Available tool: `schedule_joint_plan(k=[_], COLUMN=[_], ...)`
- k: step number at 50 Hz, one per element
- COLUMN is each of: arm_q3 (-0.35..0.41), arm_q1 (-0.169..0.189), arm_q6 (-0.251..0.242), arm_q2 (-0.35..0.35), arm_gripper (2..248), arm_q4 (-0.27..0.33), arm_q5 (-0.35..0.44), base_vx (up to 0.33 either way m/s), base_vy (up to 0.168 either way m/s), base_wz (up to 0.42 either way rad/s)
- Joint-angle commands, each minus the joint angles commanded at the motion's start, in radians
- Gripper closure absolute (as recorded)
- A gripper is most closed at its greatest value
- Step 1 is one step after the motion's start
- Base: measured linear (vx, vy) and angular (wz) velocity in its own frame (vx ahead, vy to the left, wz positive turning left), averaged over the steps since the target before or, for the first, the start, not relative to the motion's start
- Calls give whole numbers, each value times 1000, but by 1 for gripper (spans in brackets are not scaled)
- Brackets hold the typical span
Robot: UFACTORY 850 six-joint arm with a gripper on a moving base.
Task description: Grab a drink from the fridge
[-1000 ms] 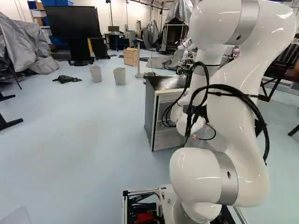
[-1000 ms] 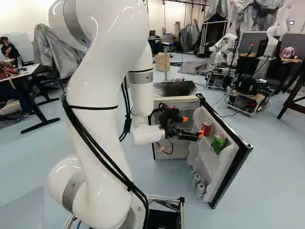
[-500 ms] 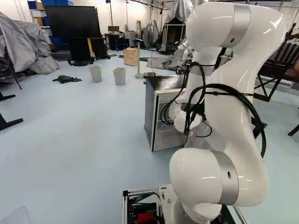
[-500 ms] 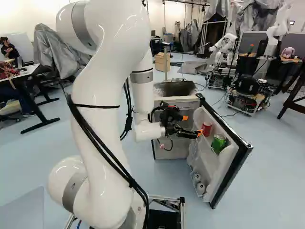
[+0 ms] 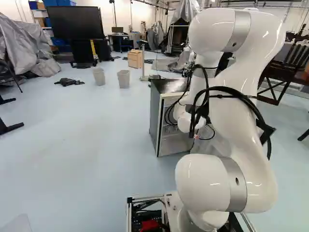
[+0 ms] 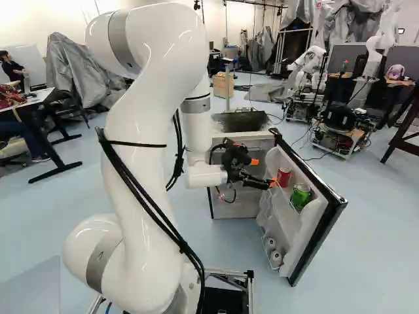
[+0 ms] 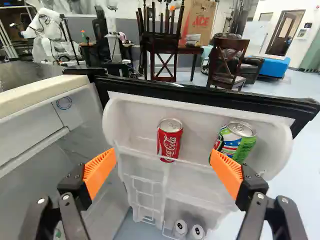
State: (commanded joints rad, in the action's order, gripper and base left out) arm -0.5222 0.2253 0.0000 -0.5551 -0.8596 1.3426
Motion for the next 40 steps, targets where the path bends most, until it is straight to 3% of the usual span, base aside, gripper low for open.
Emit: schedule_joint_plan(k=[40], arm_q3=[-69], arm_q1=[16], arm_q6=[0], arm_q2=[-42], arm_gripper=[3], arm_q4=[-17], arm_q5=[-67], base_vx=[0], base_vy=[0], base_wz=[0])
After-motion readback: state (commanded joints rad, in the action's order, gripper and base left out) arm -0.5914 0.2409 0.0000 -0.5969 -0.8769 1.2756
